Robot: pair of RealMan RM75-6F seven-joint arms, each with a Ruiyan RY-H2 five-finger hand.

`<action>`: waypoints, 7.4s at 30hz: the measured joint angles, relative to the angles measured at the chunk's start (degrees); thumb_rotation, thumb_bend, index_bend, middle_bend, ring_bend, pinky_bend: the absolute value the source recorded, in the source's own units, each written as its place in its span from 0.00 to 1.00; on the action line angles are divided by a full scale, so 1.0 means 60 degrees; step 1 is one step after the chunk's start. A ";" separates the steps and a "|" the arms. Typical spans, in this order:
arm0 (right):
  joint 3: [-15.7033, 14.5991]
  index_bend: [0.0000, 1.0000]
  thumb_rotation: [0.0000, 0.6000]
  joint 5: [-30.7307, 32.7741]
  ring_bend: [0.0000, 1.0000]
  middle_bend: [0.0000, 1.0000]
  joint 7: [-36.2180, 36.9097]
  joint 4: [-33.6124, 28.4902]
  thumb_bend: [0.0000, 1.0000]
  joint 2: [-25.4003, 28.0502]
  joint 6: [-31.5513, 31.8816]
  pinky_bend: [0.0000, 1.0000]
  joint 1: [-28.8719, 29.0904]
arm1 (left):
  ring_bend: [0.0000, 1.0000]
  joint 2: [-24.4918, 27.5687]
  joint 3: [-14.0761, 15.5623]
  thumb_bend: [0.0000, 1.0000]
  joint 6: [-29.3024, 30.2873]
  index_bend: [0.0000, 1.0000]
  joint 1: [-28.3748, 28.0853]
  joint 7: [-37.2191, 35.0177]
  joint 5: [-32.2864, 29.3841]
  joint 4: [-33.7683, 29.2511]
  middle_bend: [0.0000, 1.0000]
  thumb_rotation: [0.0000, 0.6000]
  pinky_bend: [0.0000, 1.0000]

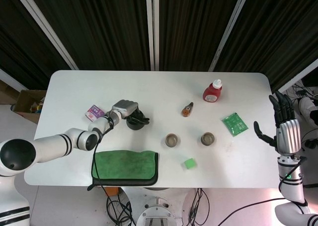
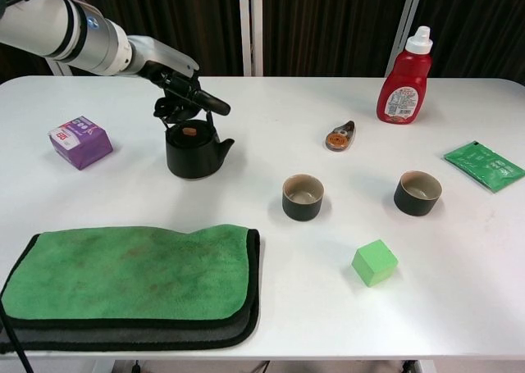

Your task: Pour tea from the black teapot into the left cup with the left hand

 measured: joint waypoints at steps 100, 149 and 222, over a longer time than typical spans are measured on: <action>-0.0108 0.00 1.00 -0.0052 0.00 0.00 -0.0077 -0.0091 0.36 -0.0041 -0.0174 0.00 0.0035 | 1.00 -0.1961 -0.2782 0.47 0.5664 1.00 0.3387 0.1628 0.3086 0.0070 1.00 0.92 0.48; -0.0082 0.00 1.00 -0.0080 0.00 0.00 0.0072 -0.0022 0.36 -0.0009 -0.0171 0.00 0.0092 | 1.00 -0.3036 -0.3123 0.48 0.6144 1.00 0.3234 0.3051 0.3583 -0.1758 1.00 1.00 0.48; -0.0162 0.00 1.00 -0.0111 0.00 0.00 -0.0020 -0.0027 0.36 -0.0069 -0.0255 0.00 0.0143 | 1.00 -0.5057 -0.2733 0.48 0.7437 1.00 0.3713 0.5228 0.6239 -0.0423 1.00 1.00 0.48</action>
